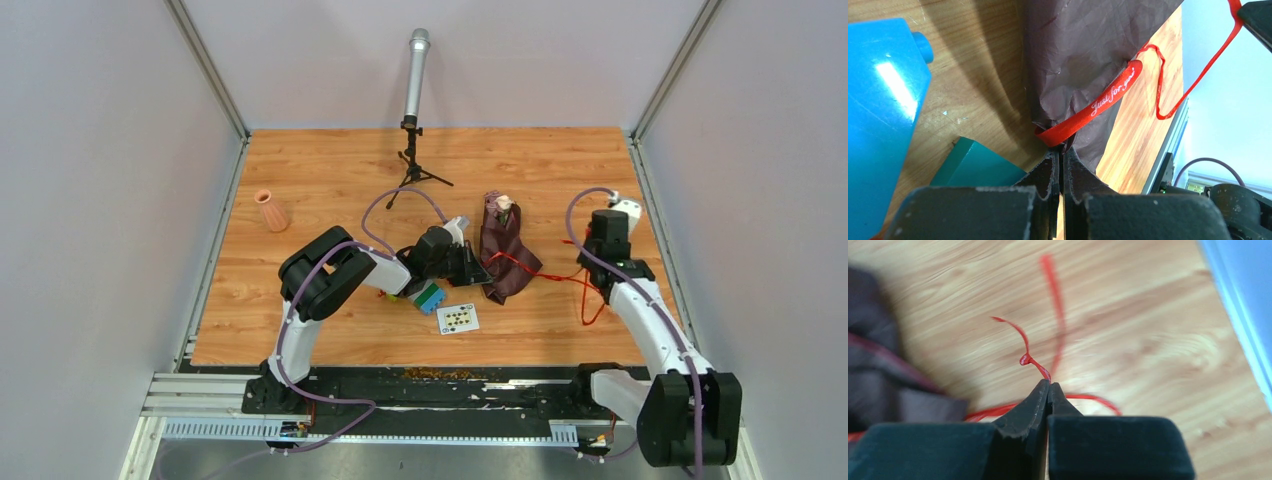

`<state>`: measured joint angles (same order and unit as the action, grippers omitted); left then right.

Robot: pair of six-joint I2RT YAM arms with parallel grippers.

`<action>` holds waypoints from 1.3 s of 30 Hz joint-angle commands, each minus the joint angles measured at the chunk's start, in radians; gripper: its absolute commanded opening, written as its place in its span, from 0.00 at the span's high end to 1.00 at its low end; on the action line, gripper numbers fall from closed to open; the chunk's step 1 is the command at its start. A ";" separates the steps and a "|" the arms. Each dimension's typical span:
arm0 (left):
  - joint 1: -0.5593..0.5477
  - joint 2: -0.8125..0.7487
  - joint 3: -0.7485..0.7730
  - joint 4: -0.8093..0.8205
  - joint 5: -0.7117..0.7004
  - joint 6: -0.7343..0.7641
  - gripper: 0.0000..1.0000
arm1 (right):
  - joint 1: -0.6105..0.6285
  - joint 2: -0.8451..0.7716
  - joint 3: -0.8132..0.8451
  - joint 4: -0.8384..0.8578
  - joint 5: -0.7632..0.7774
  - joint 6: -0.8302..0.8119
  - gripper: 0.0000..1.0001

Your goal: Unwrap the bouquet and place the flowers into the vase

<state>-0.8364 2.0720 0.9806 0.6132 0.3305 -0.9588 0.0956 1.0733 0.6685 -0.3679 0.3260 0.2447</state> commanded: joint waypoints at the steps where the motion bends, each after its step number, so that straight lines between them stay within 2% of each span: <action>1: 0.007 -0.007 -0.006 -0.025 -0.016 0.034 1.00 | -0.209 -0.046 0.006 -0.053 0.071 0.115 1.00; 3: 0.007 -0.006 -0.005 -0.024 -0.013 0.034 1.00 | -0.278 -0.036 0.006 -0.053 0.059 0.116 0.99; 4: 0.007 -0.007 -0.005 -0.022 -0.013 0.034 1.00 | -0.305 -0.025 0.012 -0.056 0.051 0.110 0.91; 7: 0.007 -0.005 -0.003 -0.023 -0.007 0.035 1.00 | -0.327 -0.014 0.038 -0.084 -0.027 0.080 0.49; 8: 0.007 -0.003 -0.001 -0.023 -0.006 0.035 1.00 | -0.326 -0.019 0.039 -0.082 -0.081 0.069 0.43; 10: 0.006 -0.003 0.001 -0.022 -0.004 0.034 1.00 | -0.324 -0.044 0.019 -0.043 -0.255 0.037 0.38; 13: 0.007 -0.004 0.006 -0.025 0.003 0.035 1.00 | -0.289 -0.087 -0.040 0.069 -0.609 -0.030 0.37; 16: 0.006 -0.003 0.010 -0.030 0.005 0.038 1.00 | -0.177 -0.067 -0.064 0.123 -0.705 -0.037 0.39; 20: 0.007 0.000 0.015 -0.033 0.008 0.040 1.00 | 0.003 0.012 -0.064 0.161 -0.649 -0.057 0.45; 23: 0.007 0.000 0.018 -0.038 0.008 0.041 1.00 | 0.075 0.088 -0.055 0.186 -0.581 -0.048 0.51; 26: 0.007 0.000 0.020 -0.038 0.007 0.041 1.00 | 0.125 0.156 -0.044 0.201 -0.498 -0.039 0.50; 29: 0.007 0.001 0.019 -0.037 0.006 0.039 1.00 | 0.166 0.195 -0.036 0.206 -0.386 -0.032 0.43; 32: 0.006 0.001 0.020 -0.036 0.006 0.038 1.00 | 0.197 0.240 -0.025 0.213 -0.292 -0.032 0.42; 37: 0.006 0.004 0.018 -0.030 0.006 0.034 1.00 | 0.225 0.310 0.014 0.206 -0.228 -0.020 0.53; 39: 0.007 0.004 0.018 -0.030 0.006 0.032 1.00 | 0.229 0.339 0.038 0.181 -0.205 -0.008 0.63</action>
<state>-0.8352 2.0720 0.9852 0.6037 0.3397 -0.9550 0.3134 1.3731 0.6392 -0.2035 0.0277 0.2169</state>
